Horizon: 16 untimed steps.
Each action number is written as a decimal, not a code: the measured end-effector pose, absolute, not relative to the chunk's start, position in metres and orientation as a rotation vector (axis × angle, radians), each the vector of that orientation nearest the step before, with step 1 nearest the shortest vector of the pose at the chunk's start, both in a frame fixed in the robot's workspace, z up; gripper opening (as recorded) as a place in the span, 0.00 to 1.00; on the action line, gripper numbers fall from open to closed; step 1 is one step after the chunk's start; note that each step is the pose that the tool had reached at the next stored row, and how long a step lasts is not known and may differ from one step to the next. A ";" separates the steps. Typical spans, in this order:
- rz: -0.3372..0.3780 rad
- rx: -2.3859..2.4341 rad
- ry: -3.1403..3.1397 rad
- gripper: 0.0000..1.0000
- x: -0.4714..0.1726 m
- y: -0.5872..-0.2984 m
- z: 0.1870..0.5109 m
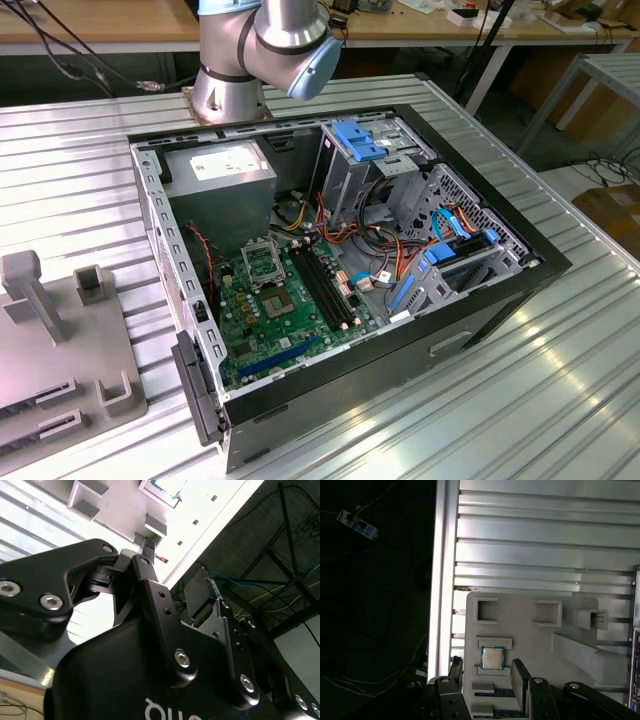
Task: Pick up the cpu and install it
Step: 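Pick up the cpu and move it towards the insertion slot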
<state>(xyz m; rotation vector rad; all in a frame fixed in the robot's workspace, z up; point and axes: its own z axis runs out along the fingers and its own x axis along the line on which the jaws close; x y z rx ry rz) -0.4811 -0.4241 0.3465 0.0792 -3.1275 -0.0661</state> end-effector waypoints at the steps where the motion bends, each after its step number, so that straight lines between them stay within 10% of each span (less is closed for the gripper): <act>1: -0.066 0.079 -3.127 0.52 -0.481 -0.424 0.346; 16: -0.066 0.079 -3.127 0.52 -0.481 -0.427 0.330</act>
